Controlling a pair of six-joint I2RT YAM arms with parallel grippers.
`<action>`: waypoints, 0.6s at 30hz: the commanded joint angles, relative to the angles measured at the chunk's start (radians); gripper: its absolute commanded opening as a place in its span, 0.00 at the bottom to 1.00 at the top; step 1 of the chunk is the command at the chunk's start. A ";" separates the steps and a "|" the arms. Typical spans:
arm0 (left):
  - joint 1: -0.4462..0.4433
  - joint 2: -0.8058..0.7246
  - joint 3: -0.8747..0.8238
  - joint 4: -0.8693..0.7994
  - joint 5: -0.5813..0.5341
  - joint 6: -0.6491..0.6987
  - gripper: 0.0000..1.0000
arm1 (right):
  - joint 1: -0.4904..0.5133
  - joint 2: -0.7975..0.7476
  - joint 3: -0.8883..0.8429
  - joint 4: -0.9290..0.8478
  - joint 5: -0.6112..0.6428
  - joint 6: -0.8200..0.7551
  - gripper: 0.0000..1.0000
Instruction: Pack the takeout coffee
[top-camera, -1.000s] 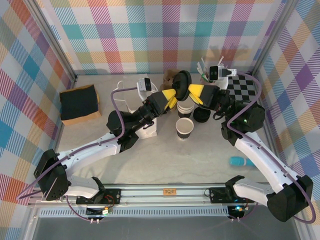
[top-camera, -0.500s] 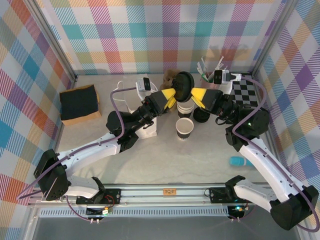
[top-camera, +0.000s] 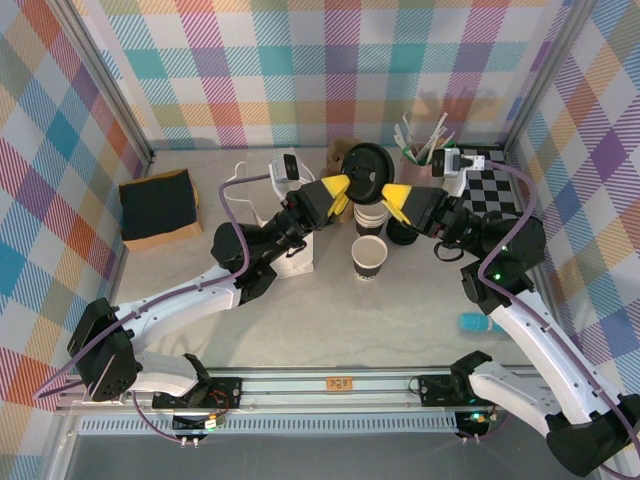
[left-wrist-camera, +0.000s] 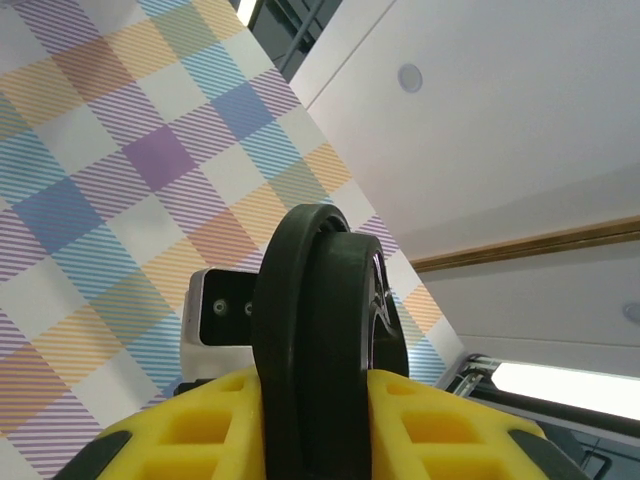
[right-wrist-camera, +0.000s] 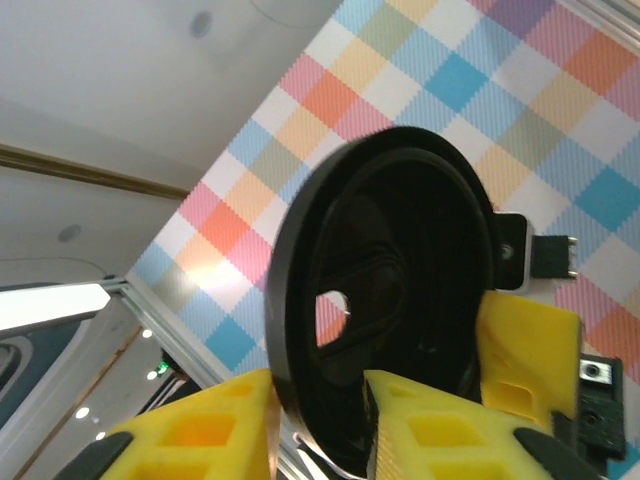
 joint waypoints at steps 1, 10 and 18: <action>-0.002 -0.011 -0.003 0.027 0.008 0.014 0.25 | 0.006 -0.007 0.011 -0.116 -0.012 -0.062 0.31; 0.000 -0.028 -0.016 -0.034 0.017 0.033 0.25 | 0.006 -0.013 0.049 -0.210 -0.005 -0.127 0.35; 0.010 -0.082 -0.026 -0.124 0.011 0.063 0.25 | -0.004 -0.028 0.097 -0.355 0.003 -0.215 0.43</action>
